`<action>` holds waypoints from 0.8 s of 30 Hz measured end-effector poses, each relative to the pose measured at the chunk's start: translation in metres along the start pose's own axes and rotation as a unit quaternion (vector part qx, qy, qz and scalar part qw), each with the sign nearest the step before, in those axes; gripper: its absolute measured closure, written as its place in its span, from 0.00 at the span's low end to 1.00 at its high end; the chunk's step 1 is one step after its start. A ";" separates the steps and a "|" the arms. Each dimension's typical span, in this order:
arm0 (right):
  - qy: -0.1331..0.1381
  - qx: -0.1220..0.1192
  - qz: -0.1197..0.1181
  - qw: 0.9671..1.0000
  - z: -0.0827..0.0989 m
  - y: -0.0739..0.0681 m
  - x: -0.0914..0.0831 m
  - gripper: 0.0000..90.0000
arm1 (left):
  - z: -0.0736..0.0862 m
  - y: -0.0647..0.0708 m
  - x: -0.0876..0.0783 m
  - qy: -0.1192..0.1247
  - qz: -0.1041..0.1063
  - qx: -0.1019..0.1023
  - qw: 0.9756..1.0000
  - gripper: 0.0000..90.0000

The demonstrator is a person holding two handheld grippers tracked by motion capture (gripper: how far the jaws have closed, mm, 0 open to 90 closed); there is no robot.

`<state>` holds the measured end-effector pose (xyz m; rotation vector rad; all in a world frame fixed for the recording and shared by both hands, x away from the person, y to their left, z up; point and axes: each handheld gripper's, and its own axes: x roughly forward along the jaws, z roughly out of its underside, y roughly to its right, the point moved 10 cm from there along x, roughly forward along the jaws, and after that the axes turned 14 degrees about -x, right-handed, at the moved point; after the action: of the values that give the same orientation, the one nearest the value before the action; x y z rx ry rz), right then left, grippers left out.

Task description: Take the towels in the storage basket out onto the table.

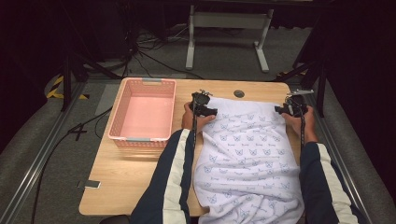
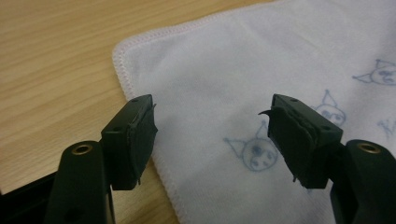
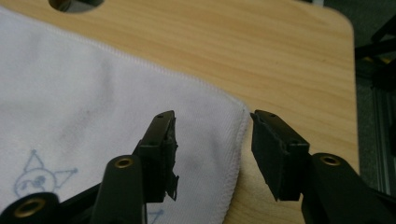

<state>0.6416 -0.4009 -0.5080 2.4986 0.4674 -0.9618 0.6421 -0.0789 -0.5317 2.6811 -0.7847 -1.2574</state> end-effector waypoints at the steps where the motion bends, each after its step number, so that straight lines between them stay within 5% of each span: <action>1: -0.011 0.011 0.000 1.000 0.002 0.002 0.003 0.51 | -0.001 -0.001 0.000 0.003 0.003 0.000 1.000 0.37; 3: -0.009 0.039 0.001 0.999 0.000 0.006 0.004 0.48 | -0.001 -0.004 0.000 0.005 -0.008 -0.001 1.000 0.39; 6: -0.005 0.040 -0.002 0.999 -0.001 0.004 0.007 0.46 | -0.003 -0.012 -0.002 0.017 -0.016 -0.017 1.000 0.39; 8: -0.030 0.036 -0.011 0.999 0.006 0.000 0.013 0.42 | -0.006 -0.022 -0.003 0.033 -0.050 -0.029 0.998 0.34; 13: -0.022 0.049 -0.016 0.998 0.008 0.001 0.013 0.42 | -0.002 -0.024 -0.001 0.021 -0.049 -0.019 0.998 0.30; 15: -0.024 0.046 -0.026 0.998 0.007 -0.002 0.012 0.53 | -0.002 -0.024 -0.002 0.019 -0.056 -0.015 0.998 0.33; 17: -0.027 0.039 -0.037 0.998 0.005 -0.007 0.011 0.63 | -0.002 -0.024 -0.004 0.021 -0.049 -0.013 0.998 0.43; 21: -0.028 0.039 -0.066 0.997 0.004 -0.014 0.008 0.87 | 0.000 -0.022 -0.008 0.008 -0.029 -0.009 1.000 0.77; 24: -0.028 0.039 -0.078 0.996 0.003 -0.017 0.007 0.94 | 0.002 -0.020 -0.008 0.005 -0.018 -0.006 1.000 0.93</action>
<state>0.6373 -0.3872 -0.5197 2.5259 0.6255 -1.1267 0.6446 -0.0577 -0.5322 2.7012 -0.7297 -1.2508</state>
